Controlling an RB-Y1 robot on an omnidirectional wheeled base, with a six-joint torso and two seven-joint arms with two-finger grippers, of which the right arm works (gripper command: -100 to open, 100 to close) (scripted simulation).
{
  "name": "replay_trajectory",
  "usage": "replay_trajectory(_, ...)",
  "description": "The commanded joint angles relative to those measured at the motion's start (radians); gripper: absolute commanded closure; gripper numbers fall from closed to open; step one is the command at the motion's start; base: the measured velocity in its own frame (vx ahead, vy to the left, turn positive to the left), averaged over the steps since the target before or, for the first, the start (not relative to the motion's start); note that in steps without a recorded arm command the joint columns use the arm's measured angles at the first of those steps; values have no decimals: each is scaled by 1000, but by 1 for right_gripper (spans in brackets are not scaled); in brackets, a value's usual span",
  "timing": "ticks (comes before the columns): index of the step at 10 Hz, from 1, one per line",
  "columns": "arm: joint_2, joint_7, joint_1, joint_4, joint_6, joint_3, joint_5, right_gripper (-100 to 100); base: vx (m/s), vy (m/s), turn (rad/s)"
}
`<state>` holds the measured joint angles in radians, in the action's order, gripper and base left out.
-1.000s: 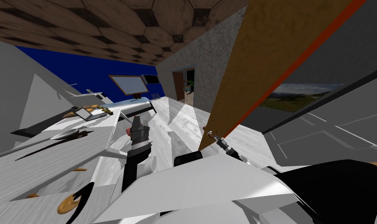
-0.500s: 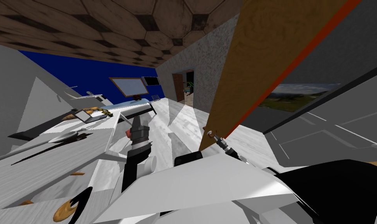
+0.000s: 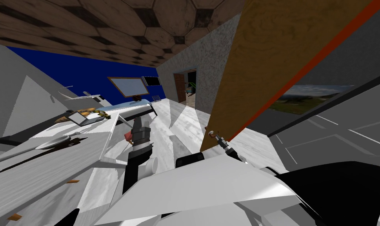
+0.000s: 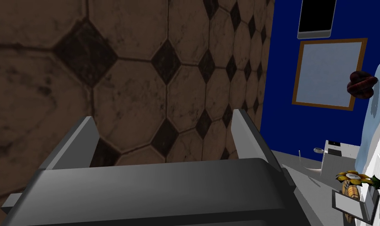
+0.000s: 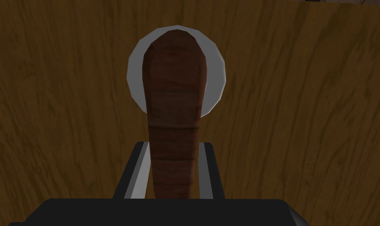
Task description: Push the door open
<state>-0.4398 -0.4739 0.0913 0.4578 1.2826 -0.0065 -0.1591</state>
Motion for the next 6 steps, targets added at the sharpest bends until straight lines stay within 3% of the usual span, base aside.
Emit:
replay_trajectory(1,-6,9,-28,-22,-3,-16,13,100,126,47,5)
replay_trajectory(2,-6,9,-28,-22,-3,-16,13,100,30,12,24)
replay_trajectory(3,7,32,-50,-25,-40,-38,36,100,85,29,-30)
replay_trajectory(5,21,56,-73,-28,-80,-61,60,100,138,56,-35)
replay_trajectory(6,21,56,-73,-63,-75,-61,60,100,119,72,0)
